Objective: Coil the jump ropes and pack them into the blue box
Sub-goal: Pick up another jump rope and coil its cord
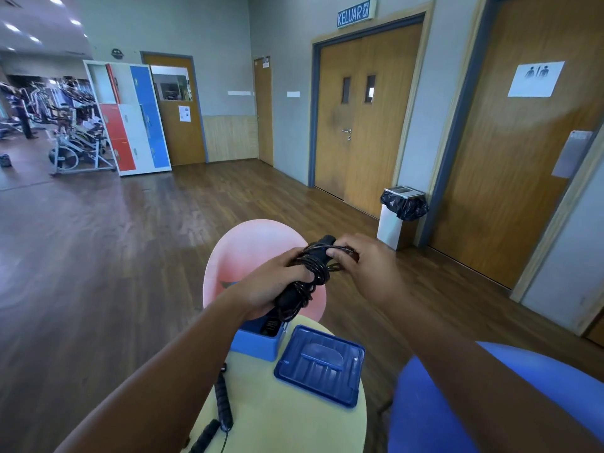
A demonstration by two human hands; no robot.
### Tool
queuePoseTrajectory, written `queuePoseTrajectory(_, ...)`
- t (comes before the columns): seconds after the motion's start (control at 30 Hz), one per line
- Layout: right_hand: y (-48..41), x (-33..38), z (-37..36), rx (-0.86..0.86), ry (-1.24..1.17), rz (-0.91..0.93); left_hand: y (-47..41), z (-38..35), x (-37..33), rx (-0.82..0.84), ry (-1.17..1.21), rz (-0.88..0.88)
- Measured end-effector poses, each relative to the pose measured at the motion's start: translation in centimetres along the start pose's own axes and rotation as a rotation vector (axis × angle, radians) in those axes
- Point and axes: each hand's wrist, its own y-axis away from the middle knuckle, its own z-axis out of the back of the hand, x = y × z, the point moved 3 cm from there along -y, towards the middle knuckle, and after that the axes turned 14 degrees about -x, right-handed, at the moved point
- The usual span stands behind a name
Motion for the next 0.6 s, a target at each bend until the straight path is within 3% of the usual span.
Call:
queuePoseTrajectory(0.2,0.6,0.3,-1.1,0.179,0.056,-0.096,-0.6,0.3,0.9,-0.082,-0.323,-0.046)
queuePoseTrajectory(0.3,0.8,0.4,-1.2,0.175,-0.040,-0.229,-0.5,0.0,1.0,-0.117,-0.388,-0.103)
queuePoseTrajectory(0.47,0.6,1.0,-0.2,0.172,-0.398,-0.460,-0.1,0.5,1.3,-0.118,-0.137,-0.144)
queuePoseTrajectory(0.6,0.5,1.3,1.3,0.389,-0.464,-0.551,0.4,0.3,2.1,-0.091,-0.017,-0.184)
